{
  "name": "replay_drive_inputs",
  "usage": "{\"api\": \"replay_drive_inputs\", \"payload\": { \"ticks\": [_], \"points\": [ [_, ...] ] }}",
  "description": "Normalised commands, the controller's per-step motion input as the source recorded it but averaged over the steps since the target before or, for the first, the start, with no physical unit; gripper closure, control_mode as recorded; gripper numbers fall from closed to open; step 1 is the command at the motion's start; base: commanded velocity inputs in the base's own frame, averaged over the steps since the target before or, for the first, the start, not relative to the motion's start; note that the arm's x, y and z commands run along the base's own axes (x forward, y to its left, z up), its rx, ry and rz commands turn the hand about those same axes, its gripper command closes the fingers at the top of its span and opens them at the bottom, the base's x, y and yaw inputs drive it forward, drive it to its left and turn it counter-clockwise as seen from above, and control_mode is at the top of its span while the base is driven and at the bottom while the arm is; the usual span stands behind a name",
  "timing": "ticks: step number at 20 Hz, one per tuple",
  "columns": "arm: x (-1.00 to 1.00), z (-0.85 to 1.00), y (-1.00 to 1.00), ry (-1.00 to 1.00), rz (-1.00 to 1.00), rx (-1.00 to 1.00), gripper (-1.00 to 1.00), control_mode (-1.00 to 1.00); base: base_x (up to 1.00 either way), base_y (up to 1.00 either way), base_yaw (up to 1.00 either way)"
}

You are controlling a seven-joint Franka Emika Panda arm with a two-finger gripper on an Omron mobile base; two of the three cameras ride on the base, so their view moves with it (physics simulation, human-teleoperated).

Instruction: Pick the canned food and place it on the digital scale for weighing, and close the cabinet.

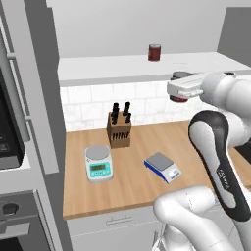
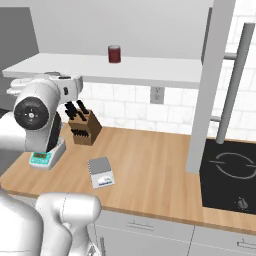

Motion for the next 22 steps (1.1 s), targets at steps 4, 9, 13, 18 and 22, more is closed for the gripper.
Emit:
{"api": "replay_drive_inputs", "payload": {
  "ticks": [4, 9, 13, 18, 22],
  "points": [
    [0.00, -0.75, -0.39, 0.02, 0.41, 0.00, 1.00, -1.00, 0.00, 0.00, 0.00],
    [0.07, -0.79, -0.20, 0.00, 0.52, 0.00, 1.00, -1.00, 0.00, 0.00, 0.00],
    [0.36, -0.65, -0.08, 0.00, 0.37, 0.00, 1.00, -1.00, 0.00, 0.00, 0.00],
    [0.45, -0.63, -0.12, 0.00, 0.21, 0.01, 1.00, -1.00, 0.00, 0.00, 0.00],
    [0.37, -0.52, -0.14, 0.00, 0.16, 0.00, 1.00, -1.00, 0.00, 0.00, 0.00]
  ]
}}
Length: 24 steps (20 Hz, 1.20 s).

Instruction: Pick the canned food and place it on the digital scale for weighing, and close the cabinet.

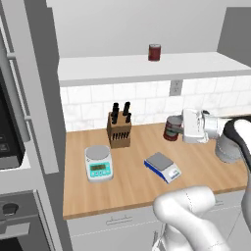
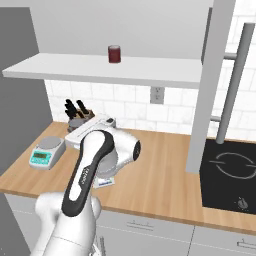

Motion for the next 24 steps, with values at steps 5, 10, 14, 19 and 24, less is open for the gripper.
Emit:
{"api": "replay_drive_inputs", "payload": {
  "ticks": [5, 10, 14, 19, 24],
  "points": [
    [0.12, -0.43, -0.27, 0.00, 0.08, 0.00, 1.00, -1.00, 0.00, 0.00, 0.00],
    [0.01, -0.43, -0.03, 0.00, 0.00, -0.03, 1.00, -1.00, 0.00, 0.00, 0.00],
    [0.09, -0.47, 0.00, 0.00, 0.00, -0.02, 1.00, -1.00, 0.00, 0.00, 0.00],
    [0.11, -0.47, 0.00, 0.01, 0.00, 0.00, 1.00, -1.00, 0.00, 0.00, 0.00],
    [0.11, -0.36, 0.00, 0.00, 0.00, 0.00, 1.00, -1.00, 0.00, 0.00, 0.00]
  ]
}}
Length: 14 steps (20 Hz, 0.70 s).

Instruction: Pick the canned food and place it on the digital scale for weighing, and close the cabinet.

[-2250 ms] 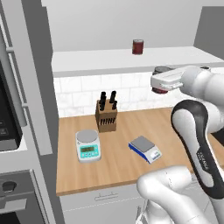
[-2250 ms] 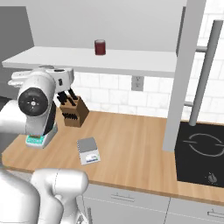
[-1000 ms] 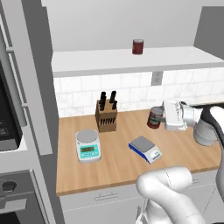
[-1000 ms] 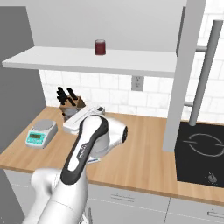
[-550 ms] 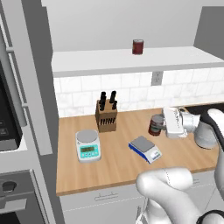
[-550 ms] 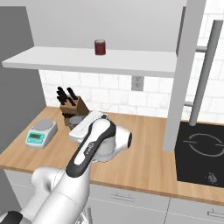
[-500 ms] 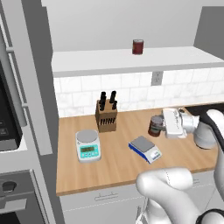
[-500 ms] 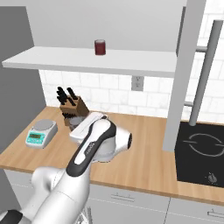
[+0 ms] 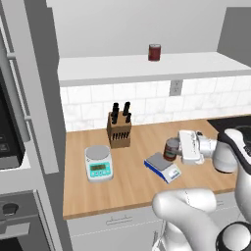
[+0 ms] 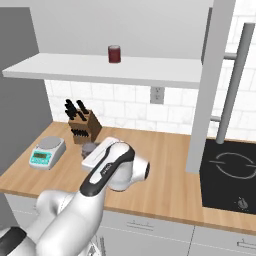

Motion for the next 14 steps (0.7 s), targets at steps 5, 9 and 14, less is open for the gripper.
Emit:
{"api": "replay_drive_inputs", "payload": {
  "ticks": [5, 9, 14],
  "points": [
    [0.24, -0.34, 0.00, 0.04, 0.00, 0.00, 1.00, -1.00, 0.00, 0.00, 0.00],
    [0.28, -0.39, 0.00, 0.11, 0.00, 0.00, 1.00, -1.00, 0.00, 0.00, 0.00],
    [0.14, -0.24, -0.08, 0.04, 0.00, 0.00, 1.00, -1.00, 0.00, 0.00, 0.00]
  ]
}}
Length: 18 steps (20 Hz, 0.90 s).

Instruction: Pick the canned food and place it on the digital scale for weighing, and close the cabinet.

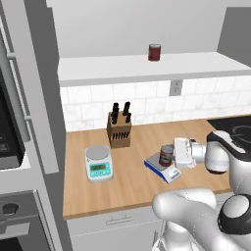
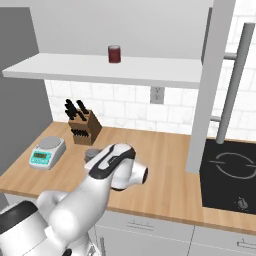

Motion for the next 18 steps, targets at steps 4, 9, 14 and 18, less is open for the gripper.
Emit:
{"api": "replay_drive_inputs", "payload": {
  "ticks": [4, 9, 14, 18],
  "points": [
    [0.05, -0.23, -0.11, 0.00, 0.00, 0.00, 1.00, -1.00, 0.00, 0.00, 0.00],
    [0.13, -0.23, 0.00, 0.00, 0.00, 0.00, 1.00, -1.00, 0.00, 0.00, 0.00],
    [0.25, -0.12, 0.00, 0.01, 0.00, 0.00, 1.00, -1.00, 0.00, 0.00, 0.00],
    [0.33, 0.00, 0.00, 0.01, 0.00, 0.00, 1.00, -1.00, 0.00, 0.00, 0.00]
  ]
}}
